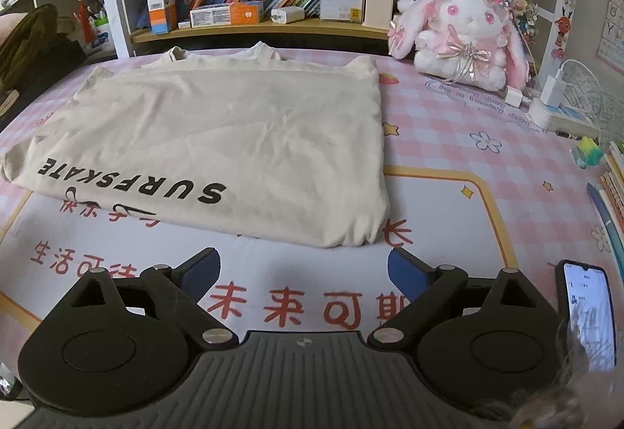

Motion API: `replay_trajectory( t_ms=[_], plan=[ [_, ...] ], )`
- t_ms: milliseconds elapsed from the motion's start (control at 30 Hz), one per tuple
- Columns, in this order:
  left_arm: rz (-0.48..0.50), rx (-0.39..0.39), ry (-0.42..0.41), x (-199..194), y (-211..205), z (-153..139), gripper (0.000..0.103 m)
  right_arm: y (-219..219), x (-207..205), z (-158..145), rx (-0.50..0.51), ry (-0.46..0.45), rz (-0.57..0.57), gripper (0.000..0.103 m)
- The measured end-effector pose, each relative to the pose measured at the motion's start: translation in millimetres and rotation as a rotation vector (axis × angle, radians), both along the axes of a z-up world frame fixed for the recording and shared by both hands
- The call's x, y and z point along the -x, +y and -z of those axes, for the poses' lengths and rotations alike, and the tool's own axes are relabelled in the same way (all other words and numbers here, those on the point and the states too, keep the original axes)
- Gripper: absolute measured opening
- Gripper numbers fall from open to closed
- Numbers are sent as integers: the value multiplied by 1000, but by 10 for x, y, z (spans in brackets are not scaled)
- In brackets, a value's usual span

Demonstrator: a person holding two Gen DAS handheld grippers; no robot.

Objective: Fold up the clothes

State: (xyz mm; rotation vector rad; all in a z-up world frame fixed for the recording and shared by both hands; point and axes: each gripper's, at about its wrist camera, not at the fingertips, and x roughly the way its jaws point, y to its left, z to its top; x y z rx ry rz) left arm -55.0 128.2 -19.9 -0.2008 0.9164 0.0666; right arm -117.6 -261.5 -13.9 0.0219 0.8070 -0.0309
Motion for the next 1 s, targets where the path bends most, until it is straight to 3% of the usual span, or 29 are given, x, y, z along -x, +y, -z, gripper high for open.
replay_trajectory(
  t_ms=[100,200,300,700,800,1000],
  plan=[
    [5,66,10,-49,61,12,90,56,16,-11,4,4,7,93],
    [-37,242,26,-104,236,39,90,166,2,-24,10,7,3,93],
    [-49,321,34,-175,381,54,90,333,-39,-33,19,5,-9,93],
    [110,378,97,-570,725,100,90,1255,-299,-77,66,-9,-13,93],
    [138,391,98,-673,851,87,90,1552,-366,-78,79,-17,-64,93],
    [161,428,99,-835,1139,116,90,2288,-539,-83,129,-40,-280,90]
  ],
)
